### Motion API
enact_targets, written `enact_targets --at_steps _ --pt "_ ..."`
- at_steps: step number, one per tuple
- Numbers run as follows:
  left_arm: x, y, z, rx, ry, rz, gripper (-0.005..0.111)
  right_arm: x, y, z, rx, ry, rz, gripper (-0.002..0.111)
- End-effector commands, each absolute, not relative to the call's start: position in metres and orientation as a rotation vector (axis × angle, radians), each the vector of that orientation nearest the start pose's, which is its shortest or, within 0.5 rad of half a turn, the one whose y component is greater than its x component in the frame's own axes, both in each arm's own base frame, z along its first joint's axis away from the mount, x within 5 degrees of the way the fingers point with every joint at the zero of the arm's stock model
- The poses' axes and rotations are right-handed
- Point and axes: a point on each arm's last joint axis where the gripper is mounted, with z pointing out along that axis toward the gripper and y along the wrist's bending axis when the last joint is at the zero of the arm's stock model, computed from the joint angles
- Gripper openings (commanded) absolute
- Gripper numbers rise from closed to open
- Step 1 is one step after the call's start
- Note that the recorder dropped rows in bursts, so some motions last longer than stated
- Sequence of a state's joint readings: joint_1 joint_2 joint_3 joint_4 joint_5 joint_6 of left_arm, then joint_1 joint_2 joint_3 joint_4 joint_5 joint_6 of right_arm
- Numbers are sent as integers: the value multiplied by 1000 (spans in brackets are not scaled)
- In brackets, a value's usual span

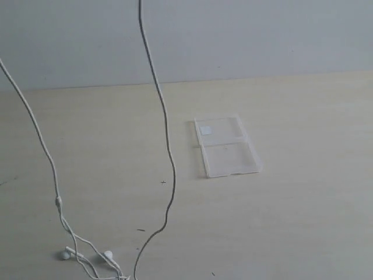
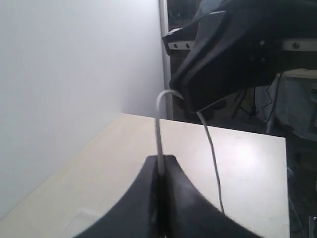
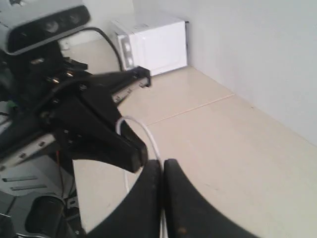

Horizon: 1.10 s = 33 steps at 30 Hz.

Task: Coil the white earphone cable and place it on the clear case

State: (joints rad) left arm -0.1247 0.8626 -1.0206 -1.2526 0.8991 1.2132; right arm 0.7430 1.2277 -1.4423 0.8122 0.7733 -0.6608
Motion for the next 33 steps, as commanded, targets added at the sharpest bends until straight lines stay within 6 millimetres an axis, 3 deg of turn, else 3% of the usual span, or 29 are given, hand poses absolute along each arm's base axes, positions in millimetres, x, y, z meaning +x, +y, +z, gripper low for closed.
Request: enact_targets --at_steps 1,10,11,16,17,21,26,33 --pt "128 -81 457 802 1515 -630 0 156 198 476 -1019 1657 908 0" --pt "120 -78 508 778 1418 -592 0 155 199 475 -1017 1684 946 2" --pt "120 -78 511 777 1409 -593 0 154 199 475 -1020 1686 947 6" --pt "118 -79 540 739 1347 -630 0 154 198 473 -1045 1693 932 53" --pt "115 -79 547 739 1335 -634 0 153 198 472 -1055 1699 931 56" --pt "112 -78 559 712 1335 -654 0 149 200 464 -1147 1761 948 56" --pt "114 -75 561 683 1390 -631 0 153 206 448 -1209 1850 965 56" --pt "113 -73 560 683 1448 -591 0 161 219 387 -1307 2156 1010 52"
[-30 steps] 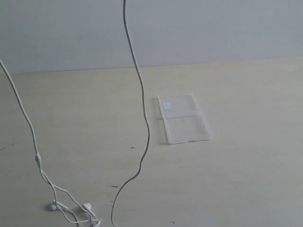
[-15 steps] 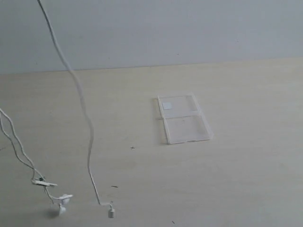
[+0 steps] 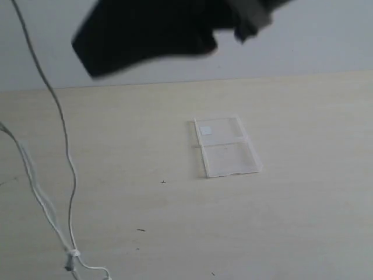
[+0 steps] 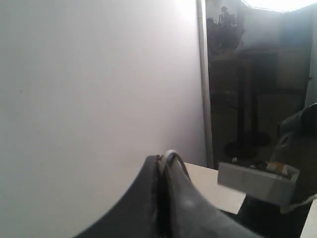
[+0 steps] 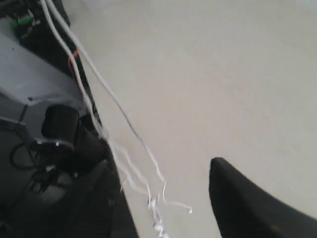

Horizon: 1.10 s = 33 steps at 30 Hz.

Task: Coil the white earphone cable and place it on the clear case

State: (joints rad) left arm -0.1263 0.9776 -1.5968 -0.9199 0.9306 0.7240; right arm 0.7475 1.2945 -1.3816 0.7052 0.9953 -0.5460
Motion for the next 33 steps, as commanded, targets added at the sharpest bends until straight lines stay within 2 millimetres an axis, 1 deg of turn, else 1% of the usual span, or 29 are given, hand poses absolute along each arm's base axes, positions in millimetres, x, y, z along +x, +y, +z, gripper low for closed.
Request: enact_targets --at_steps 1,3,4,5,6,7,8,9,10,11,12,13,14,15,16,17,18,19,20,21,23,28,33 --pt "113 -73 560 683 1448 -591 0 160 219 379 -1321 2224 1023 51" --pt "113 -73 560 683 1448 -591 0 158 219 370 -1401 2303 1029 47" --pt "113 -73 560 683 1448 -591 0 159 218 368 -1410 2309 1007 44" --pt "113 -73 560 681 1450 -595 0 159 217 368 -1415 2309 985 40" --pt "113 -73 560 681 1450 -595 0 158 215 371 -1396 2290 967 35" --pt "113 -73 560 681 1450 -595 0 158 213 377 -1357 2252 961 31" --pt "113 -73 560 681 1450 -595 0 155 207 395 -1242 2145 954 23" --pt "112 -73 560 678 1450 -598 0 153 204 403 -1205 2103 948 21" --pt "110 -73 563 666 1447 -609 0 146 194 419 -1099 2020 958 18" --pt "109 -73 565 666 1439 -607 0 142 190 424 -1066 1987 972 16" --pt "106 -72 569 668 1422 -601 0 131 177 432 -993 1907 979 12" --pt "104 -72 572 669 1413 -598 0 124 169 434 -946 1867 988 9" --pt "101 -72 575 670 1399 -594 0 112 153 435 -837 1762 1001 0" --pt "100 -71 576 673 1395 -593 0 108 146 434 -789 1712 1005 0" --pt "97 -72 579 681 1389 -593 0 100 132 427 -677 1603 1011 0" --pt "96 -72 580 673 1394 -610 0 99 123 412 -603 1561 985 0" --pt "97 -72 580 670 1399 -621 0 97 119 405 -587 1544 978 0" --pt "98 -73 579 679 1410 -628 0 97 120 387 -594 1567 967 0" --pt "99 -73 577 687 1419 -632 0 97 122 377 -612 1588 982 0" --pt "102 -74 576 682 1439 -651 0 99 129 364 -655 1626 1020 0" --pt "107 -75 574 665 1462 -674 0 102 146 348 -755 1671 1104 0" --pt "110 -75 573 657 1475 -684 0 115 175 329 -891 1662 1219 0" --pt "111 -75 573 657 1483 -663 0 128 192 307 -992 1675 1217 0"
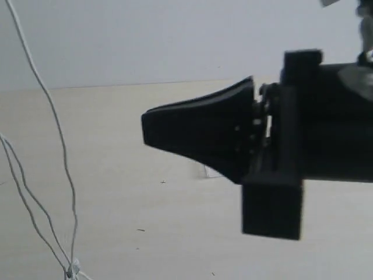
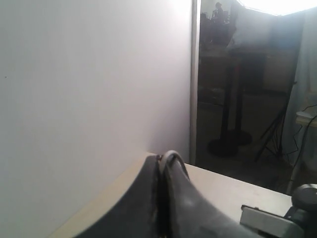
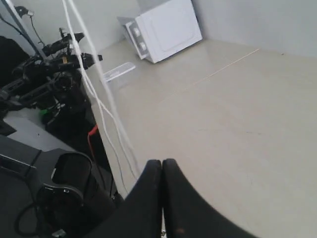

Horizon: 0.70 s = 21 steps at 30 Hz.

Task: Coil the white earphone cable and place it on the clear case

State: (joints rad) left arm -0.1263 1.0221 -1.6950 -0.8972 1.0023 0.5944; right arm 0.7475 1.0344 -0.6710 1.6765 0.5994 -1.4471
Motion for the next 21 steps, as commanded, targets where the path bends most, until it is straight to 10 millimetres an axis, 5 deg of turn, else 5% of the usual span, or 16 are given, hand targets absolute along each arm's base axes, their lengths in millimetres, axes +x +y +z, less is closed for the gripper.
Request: enact_targets --at_steps 1,5,11,21 --pt "112 -75 572 654 1487 -664 0 128 196 303 -1047 1651 1218 0" --pt "113 -74 572 653 1489 -664 0 127 206 292 -1162 1592 1305 2" --pt "116 -74 571 643 1497 -654 0 124 212 285 -1241 1548 1399 28" --pt "121 -75 570 640 1510 -665 0 132 218 296 -1253 1490 1361 34"
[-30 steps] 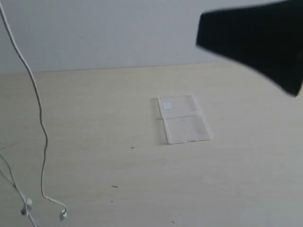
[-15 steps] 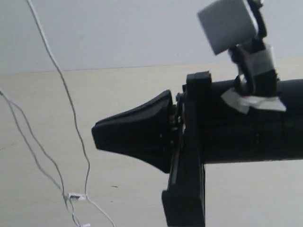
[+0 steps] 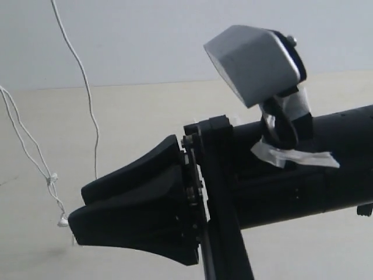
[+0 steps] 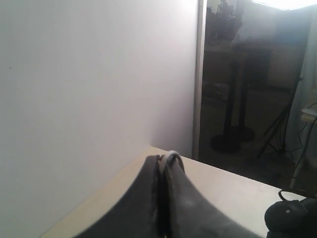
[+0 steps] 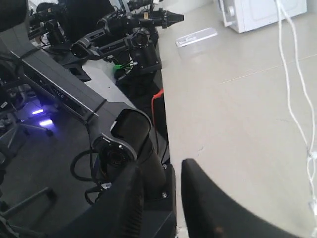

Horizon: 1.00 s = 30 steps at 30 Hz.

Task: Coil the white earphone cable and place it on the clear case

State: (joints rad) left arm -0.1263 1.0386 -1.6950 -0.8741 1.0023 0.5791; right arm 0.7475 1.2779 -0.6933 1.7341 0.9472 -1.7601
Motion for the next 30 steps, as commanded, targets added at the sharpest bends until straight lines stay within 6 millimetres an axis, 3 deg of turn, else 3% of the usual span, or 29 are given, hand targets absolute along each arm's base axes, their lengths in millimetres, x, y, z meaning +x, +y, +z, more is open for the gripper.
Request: enact_targets --at_steps 1,4,6,15,23,30 --pt "121 -75 570 640 1510 -665 0 135 218 296 -1240 1503 1322 40" --pt "121 -75 570 636 1507 -672 0 146 218 294 -1191 1561 1197 62" --pt "121 -75 572 622 1496 -689 0 150 217 293 -1171 1584 1145 72" --pt "126 -72 585 452 1406 -785 0 154 218 296 -1192 1543 1074 67" --pt "138 -73 583 418 1422 -808 0 159 226 315 -1160 1512 1141 67" --pt "145 -73 583 394 1420 -810 0 168 242 313 -1165 1532 1181 66"
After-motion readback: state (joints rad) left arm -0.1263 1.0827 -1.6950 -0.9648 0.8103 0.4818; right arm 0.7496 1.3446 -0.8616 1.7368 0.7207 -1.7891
